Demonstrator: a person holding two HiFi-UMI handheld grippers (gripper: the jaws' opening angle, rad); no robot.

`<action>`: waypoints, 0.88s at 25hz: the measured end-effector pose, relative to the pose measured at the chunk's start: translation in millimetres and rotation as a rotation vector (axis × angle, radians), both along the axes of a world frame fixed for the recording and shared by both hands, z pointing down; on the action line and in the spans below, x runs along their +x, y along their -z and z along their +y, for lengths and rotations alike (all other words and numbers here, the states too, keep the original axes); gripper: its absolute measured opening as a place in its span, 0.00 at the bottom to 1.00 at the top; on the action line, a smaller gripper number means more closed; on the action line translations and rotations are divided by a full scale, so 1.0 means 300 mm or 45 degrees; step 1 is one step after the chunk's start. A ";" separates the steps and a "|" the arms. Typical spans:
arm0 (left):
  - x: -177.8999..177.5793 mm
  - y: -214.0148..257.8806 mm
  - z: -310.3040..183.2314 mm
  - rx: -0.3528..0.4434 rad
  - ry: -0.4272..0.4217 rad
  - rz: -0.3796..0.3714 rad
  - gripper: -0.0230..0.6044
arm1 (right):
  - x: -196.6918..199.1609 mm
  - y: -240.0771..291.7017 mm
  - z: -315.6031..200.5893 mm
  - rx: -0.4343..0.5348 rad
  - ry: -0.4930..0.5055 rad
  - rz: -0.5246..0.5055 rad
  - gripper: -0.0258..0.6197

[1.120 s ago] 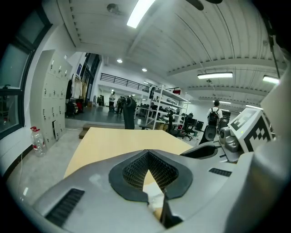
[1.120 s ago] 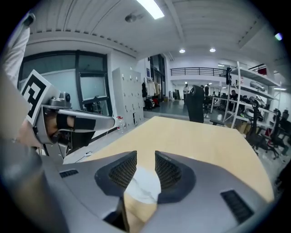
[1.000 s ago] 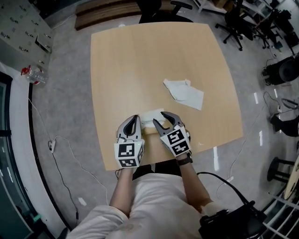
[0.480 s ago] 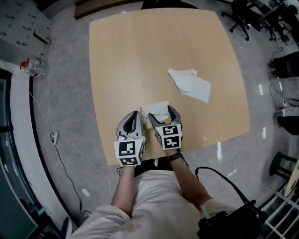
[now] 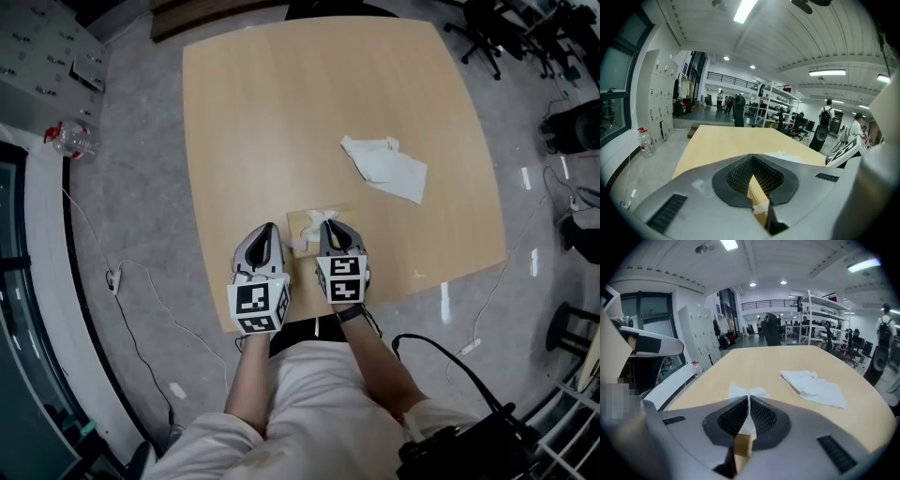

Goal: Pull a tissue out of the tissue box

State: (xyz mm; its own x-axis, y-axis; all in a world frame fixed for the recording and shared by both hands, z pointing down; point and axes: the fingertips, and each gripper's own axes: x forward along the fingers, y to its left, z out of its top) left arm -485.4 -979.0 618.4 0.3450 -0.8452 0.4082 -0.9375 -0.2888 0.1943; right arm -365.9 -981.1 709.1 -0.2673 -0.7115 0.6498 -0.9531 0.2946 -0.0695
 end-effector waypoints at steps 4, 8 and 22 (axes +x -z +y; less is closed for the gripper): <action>0.019 0.051 -0.003 0.051 -0.016 0.015 0.04 | 0.021 0.076 -0.010 0.069 -0.024 -0.031 0.06; 0.030 0.127 0.006 0.116 -0.033 0.042 0.04 | 0.028 0.207 -0.023 0.177 -0.045 -0.069 0.06; 0.008 0.721 0.169 0.581 -0.073 0.099 0.04 | -0.010 0.968 0.125 0.784 -0.034 -0.133 0.06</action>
